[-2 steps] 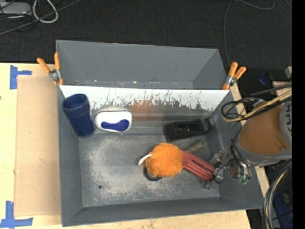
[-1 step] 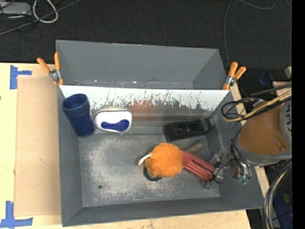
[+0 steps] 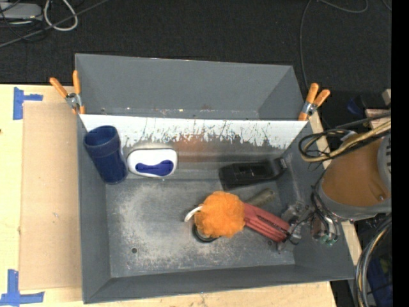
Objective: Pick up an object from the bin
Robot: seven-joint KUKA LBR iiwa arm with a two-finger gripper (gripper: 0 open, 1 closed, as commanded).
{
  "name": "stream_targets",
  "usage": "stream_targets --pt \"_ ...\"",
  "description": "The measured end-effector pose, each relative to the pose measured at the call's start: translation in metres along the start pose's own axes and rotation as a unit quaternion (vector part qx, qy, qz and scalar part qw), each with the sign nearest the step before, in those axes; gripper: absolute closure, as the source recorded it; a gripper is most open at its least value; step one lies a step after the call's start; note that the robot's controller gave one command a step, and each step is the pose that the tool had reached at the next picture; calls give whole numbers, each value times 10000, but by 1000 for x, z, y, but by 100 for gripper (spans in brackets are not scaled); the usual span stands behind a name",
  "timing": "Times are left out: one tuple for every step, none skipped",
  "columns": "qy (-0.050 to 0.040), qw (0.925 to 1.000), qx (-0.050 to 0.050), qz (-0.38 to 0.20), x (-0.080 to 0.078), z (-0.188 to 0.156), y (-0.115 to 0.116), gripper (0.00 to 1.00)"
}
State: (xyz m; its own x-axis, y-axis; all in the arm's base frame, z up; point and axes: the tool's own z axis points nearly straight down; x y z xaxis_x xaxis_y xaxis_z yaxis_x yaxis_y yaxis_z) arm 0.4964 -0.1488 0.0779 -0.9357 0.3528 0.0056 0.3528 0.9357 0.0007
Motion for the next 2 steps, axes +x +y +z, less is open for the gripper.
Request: stream_targets --pt "9 10000 1 -5 1 -18 0 100" --pt "38 10000 3 -9 2 -46 -1 100"
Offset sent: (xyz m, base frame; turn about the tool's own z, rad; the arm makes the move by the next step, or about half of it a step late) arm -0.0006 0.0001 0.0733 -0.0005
